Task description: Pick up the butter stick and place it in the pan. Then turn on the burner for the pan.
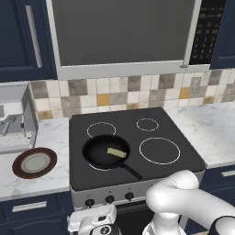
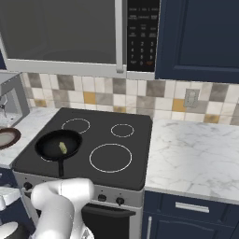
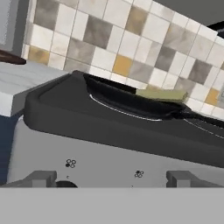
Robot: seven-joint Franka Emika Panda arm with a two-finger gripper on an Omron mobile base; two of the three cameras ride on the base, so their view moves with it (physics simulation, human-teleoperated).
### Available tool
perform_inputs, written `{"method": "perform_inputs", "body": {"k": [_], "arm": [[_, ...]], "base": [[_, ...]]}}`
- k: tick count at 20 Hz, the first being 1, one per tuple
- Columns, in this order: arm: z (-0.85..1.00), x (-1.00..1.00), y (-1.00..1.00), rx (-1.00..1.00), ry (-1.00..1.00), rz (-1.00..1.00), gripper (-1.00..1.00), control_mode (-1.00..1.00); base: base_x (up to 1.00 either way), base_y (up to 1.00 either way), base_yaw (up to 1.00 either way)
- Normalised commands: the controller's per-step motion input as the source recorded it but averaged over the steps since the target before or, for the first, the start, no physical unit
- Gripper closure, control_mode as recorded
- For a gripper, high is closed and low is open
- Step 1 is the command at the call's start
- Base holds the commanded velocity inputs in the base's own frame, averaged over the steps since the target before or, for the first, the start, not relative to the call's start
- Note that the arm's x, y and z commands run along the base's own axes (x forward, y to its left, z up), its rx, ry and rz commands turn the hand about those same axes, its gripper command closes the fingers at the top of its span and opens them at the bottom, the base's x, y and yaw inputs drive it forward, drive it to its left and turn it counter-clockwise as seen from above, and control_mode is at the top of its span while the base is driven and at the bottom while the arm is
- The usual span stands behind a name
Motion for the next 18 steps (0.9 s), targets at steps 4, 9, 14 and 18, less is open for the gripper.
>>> {"method": "perform_inputs", "body": {"k": [4,9,14,18], "arm": [[-0.22,0.30,0.00,0.13,-0.02,0.01,-1.00,-1.00],[-0.32,0.24,0.02,0.01,-0.09,0.00,-1.00,-1.00],[-0.35,0.14,0.10,0.00,-0.10,0.00,-1.00,-1.00],[-0.09,0.00,0.13,0.00,0.00,0.00,-1.00,-1.00]], "base": [[0.00,0.00,0.00],[0.00,0.00,0.00],[0.00,0.00,0.00],[0.00,0.00,0.00]]}}
